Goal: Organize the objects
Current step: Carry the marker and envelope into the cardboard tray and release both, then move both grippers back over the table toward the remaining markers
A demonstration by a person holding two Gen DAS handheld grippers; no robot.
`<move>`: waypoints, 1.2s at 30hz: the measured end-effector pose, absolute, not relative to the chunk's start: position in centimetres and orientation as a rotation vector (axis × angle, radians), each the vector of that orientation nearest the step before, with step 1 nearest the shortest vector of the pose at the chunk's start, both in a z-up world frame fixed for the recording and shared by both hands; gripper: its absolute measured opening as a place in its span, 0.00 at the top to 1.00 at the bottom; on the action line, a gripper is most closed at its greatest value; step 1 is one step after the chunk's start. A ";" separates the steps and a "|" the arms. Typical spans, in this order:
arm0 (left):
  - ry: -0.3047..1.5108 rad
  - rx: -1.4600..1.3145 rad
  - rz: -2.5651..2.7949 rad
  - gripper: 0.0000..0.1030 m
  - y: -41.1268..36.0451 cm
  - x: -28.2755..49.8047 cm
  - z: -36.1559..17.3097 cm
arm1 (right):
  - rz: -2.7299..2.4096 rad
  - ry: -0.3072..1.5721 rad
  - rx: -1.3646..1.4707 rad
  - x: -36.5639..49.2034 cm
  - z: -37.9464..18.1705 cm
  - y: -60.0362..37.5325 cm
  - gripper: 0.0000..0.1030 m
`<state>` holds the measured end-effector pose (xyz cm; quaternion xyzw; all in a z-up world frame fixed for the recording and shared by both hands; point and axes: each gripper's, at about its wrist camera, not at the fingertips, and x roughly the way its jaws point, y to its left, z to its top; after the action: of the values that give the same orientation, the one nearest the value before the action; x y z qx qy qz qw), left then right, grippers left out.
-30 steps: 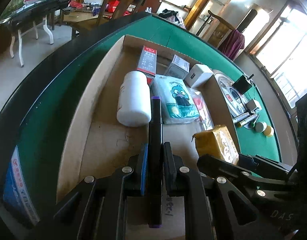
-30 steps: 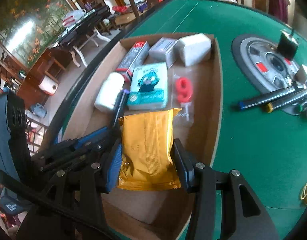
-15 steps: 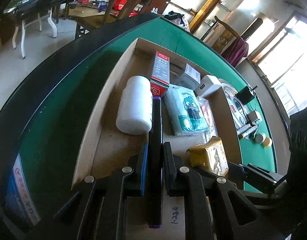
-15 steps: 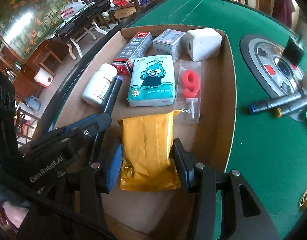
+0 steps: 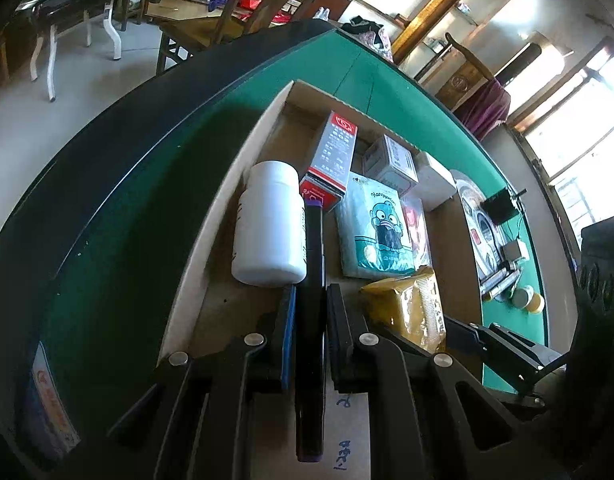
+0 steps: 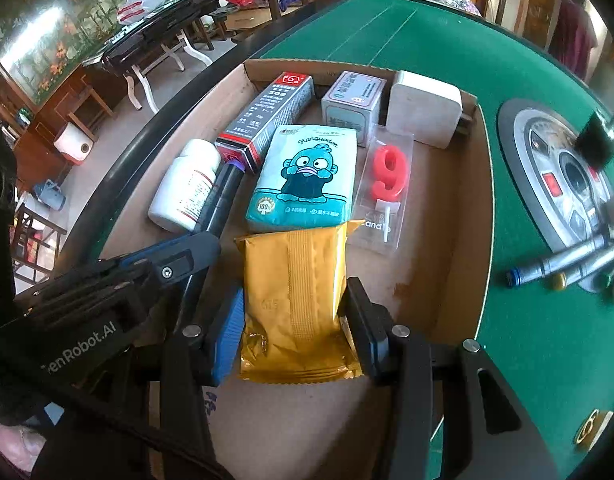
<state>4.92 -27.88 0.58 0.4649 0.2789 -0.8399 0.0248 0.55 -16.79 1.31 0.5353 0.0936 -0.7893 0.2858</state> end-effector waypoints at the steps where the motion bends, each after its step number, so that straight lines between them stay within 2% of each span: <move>1: 0.872 1.431 -2.598 0.89 -27.9 5.0 0.5 | -2.111 0.256 1.430 0.5 1.3 -16.8 0.54; 17: 0.906 1.358 -2.624 0.88 -28.2 6.0 1.2 | -2.155 0.317 1.391 0.5 1.3 -18.0 0.54; 18: 0.907 1.358 -2.623 0.84 -28.2 6.1 1.3 | -2.155 0.316 1.391 0.4 1.3 -17.9 0.54; 19: 0.914 1.358 -2.623 0.74 -28.2 6.2 1.5 | -2.153 0.311 1.390 0.4 1.3 -17.9 0.54; 24: 0.909 1.306 -2.644 0.48 -27.7 7.3 3.1 | -2.144 0.243 1.370 0.6 2.0 -17.3 0.53; 36: 0.726 1.201 -2.693 0.47 -24.6 10.4 6.7 | -2.162 0.198 1.293 3.3 4.3 -15.9 0.53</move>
<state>10.36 -24.64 6.67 0.3950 0.2388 -0.8855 0.0525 3.26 -15.88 4.30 0.4879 0.0748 -0.8154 0.3026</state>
